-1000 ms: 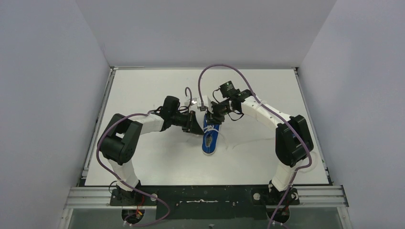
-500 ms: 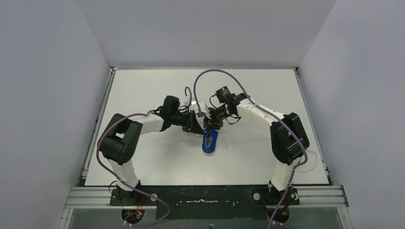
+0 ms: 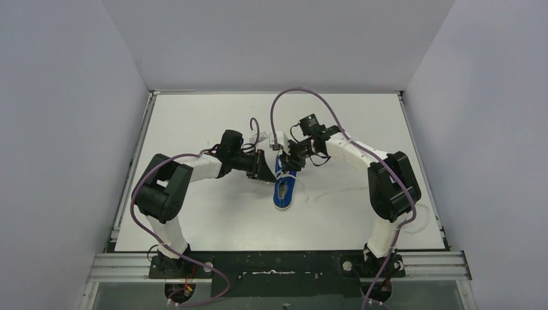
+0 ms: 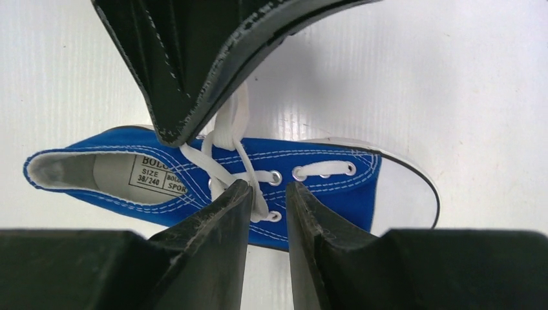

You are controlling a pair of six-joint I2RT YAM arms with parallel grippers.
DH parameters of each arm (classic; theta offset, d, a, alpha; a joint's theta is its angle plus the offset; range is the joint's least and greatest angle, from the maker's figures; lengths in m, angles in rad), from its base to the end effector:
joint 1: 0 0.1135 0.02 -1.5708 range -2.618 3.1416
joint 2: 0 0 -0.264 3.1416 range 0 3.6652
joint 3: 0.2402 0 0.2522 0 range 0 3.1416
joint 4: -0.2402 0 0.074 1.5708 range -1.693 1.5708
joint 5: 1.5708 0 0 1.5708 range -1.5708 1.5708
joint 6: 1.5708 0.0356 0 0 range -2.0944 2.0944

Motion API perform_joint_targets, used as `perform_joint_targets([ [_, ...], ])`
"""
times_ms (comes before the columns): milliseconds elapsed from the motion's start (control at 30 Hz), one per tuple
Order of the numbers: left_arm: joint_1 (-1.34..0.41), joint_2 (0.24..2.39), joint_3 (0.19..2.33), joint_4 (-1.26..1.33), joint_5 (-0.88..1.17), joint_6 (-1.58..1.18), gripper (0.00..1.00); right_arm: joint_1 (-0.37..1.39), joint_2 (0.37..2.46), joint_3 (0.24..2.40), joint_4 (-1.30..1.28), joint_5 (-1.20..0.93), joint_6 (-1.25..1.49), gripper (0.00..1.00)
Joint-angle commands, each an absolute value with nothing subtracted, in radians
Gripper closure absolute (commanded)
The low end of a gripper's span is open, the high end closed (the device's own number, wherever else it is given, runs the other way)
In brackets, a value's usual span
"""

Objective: Tie the shoes
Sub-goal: Cross the shoelace with the shoelace.

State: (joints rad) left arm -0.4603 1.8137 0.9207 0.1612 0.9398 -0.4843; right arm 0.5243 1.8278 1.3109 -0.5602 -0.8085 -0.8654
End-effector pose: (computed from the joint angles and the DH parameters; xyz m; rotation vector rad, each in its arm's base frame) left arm 0.3049 -0.1832 0.1531 0.5059 2.3652 -1.5454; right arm 0.3130 0.2107 0.2131 -1.7231 1.6661 0.9028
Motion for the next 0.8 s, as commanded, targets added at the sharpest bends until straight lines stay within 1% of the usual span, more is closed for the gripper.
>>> perform_joint_targets([
  [0,-0.457,1.801,0.919,0.187,0.961,-0.460,1.00,0.518,1.781,1.314,-0.506,-0.847,-0.863,0.72],
  [300,-0.457,1.804,0.926,0.190,0.959,-0.464,1.00,0.549,1.805,1.296,-0.511,-0.844,-0.880,0.72],
  [400,-0.457,1.802,0.926,0.190,0.958,-0.468,1.00,0.549,1.811,1.300,-0.501,-0.821,-0.873,0.73],
  [433,-0.458,1.800,0.925,0.189,0.958,-0.467,1.00,0.549,1.813,1.301,-0.496,-0.812,-0.868,0.75],
  [467,-0.457,1.799,0.925,0.187,0.958,-0.466,1.00,0.548,1.811,1.302,-0.490,-0.806,-0.860,0.80],
  [500,-0.456,1.794,0.926,0.181,0.952,-0.463,1.00,0.546,1.806,1.300,-0.483,-0.807,-0.850,0.87],
  [533,-0.456,1.790,0.928,0.177,0.946,-0.460,1.00,0.542,1.798,1.296,-0.476,-0.814,-0.843,0.97],
  [567,-0.453,1.785,0.929,0.170,0.941,-0.458,1.00,0.537,1.787,1.291,-0.473,-0.822,-0.836,1.00],
  [767,-0.438,1.789,0.966,0.131,0.912,-0.429,1.00,0.511,1.725,1.241,-0.432,-0.891,-0.768,1.00],
])
